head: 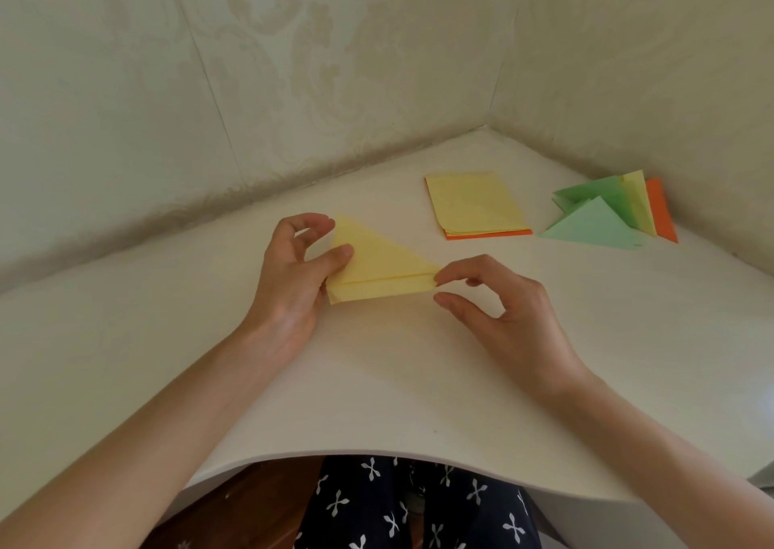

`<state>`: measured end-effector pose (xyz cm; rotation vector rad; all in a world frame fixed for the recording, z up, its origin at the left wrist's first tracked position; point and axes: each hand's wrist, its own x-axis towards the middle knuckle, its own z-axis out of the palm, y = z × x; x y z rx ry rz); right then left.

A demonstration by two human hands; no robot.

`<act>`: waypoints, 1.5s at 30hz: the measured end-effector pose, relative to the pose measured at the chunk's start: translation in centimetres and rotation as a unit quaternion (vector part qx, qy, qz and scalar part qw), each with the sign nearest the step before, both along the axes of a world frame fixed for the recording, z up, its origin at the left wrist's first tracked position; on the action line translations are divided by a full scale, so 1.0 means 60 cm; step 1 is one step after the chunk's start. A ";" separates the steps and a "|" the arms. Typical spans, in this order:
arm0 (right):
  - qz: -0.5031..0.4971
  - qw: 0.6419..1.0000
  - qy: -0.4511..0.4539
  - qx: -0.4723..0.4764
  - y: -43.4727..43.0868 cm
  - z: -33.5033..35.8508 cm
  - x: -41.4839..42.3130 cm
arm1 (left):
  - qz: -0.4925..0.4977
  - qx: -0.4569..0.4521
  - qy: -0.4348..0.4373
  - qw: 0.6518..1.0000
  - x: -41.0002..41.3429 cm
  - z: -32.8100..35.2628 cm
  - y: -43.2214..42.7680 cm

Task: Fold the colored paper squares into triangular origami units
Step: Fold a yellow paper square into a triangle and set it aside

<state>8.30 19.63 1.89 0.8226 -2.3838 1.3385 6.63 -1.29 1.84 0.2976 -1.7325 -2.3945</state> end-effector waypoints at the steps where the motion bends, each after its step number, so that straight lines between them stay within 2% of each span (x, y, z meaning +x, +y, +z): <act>1: -0.004 1.000 0.007 -0.004 0.001 0.000 -0.001 | -0.004 -0.003 0.001 1.000 0.001 0.000 0.001; 7: -0.013 0.999 0.004 -0.032 -0.002 -0.001 -0.002 | -0.026 0.025 0.001 0.999 0.006 0.007 0.006; 13: -0.030 0.987 -0.120 -0.104 -0.002 0.004 -0.006 | -0.082 0.021 0.057 0.995 0.015 0.014 0.007; 20: -0.070 0.972 -0.150 -0.169 0.002 0.006 -0.006 | -0.228 -0.133 0.121 0.957 0.023 0.005 0.001; 23: -0.065 0.970 -0.161 -0.172 0.002 0.006 -0.006 | -0.192 -0.202 0.148 0.949 0.025 0.001 0.006; 31: -0.052 0.973 -0.147 -0.172 0.001 0.009 -0.005 | -0.121 -0.219 0.139 0.958 0.029 0.015 0.012; 45: -0.089 0.961 -0.176 -0.194 0.002 0.008 -0.008 | -0.108 -0.174 0.076 0.976 0.021 0.007 0.011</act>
